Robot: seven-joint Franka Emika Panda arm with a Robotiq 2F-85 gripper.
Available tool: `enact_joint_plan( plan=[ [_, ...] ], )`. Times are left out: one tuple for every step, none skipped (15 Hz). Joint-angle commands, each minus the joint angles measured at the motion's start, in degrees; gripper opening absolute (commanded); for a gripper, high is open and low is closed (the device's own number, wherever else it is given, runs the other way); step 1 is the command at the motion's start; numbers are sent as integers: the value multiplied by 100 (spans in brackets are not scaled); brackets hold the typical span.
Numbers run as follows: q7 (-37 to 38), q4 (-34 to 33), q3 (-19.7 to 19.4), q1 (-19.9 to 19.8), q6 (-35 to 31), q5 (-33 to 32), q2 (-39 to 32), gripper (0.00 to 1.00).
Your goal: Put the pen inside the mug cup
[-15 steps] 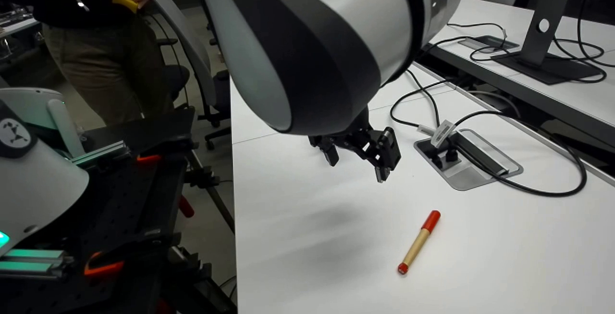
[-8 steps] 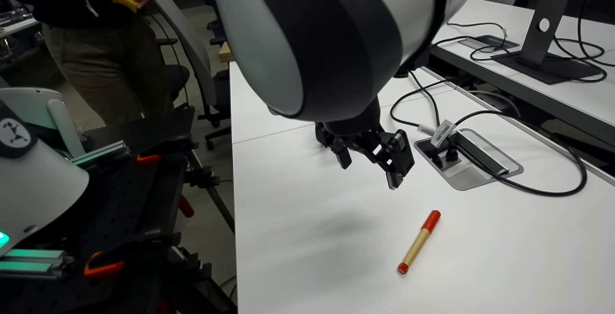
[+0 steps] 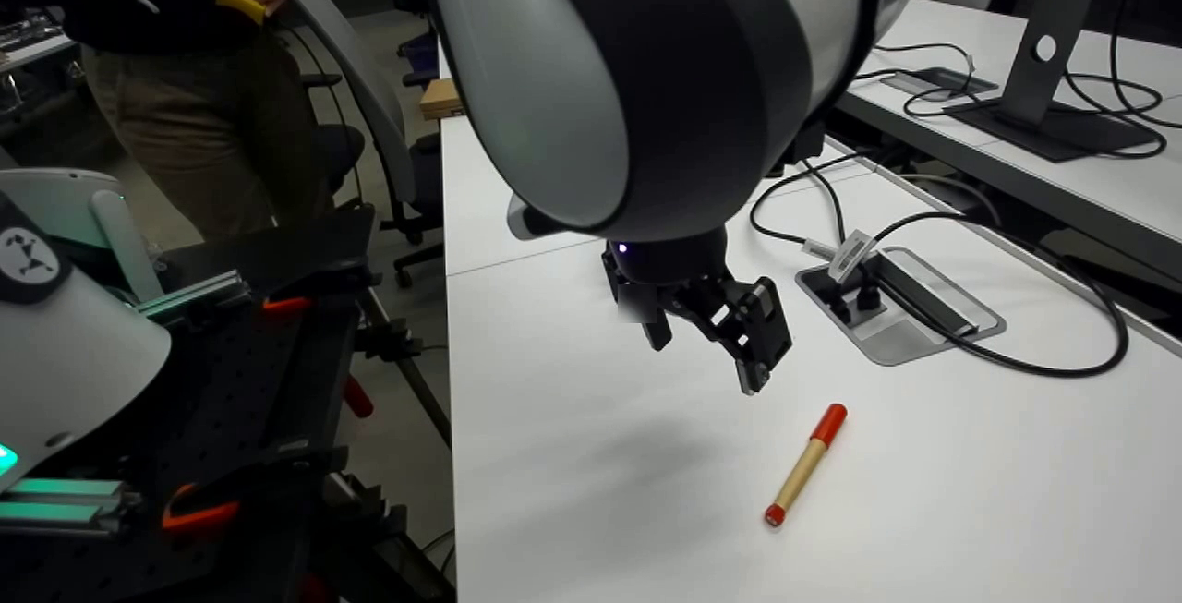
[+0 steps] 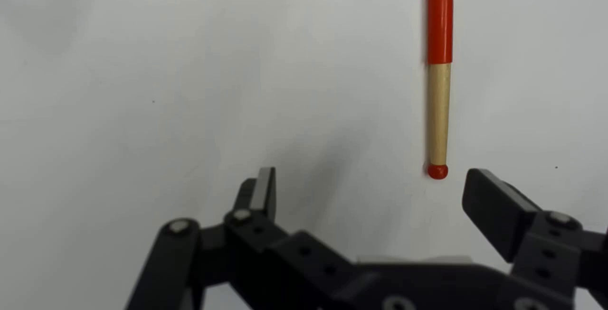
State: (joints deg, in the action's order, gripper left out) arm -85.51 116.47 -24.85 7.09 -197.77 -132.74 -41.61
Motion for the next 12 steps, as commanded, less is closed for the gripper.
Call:
enact_joint_plan(
  plan=[
    [0,0,2,0,0,1,0,100],
    [0,0,3,1,0,1,0,100],
    [0,0,3,0,0,1,0,100],
    [0,0,3,0,0,1,0,100],
    [0,0,3,1,0,1,0,100],
    [-28,-49,35,-80,-63,-22,-31,100],
    [-54,-53,128,-205,-41,-72,-15,100],
    [14,-58,58,-162,-40,-93,-30,100],
    [40,-80,41,-171,-42,-116,-18,100],
    [70,-99,3,-159,-42,-126,-16,100],
    [116,-118,-28,-153,-43,-154,-23,100],
    [135,-143,-54,-141,-43,-193,-29,100]
  ],
)
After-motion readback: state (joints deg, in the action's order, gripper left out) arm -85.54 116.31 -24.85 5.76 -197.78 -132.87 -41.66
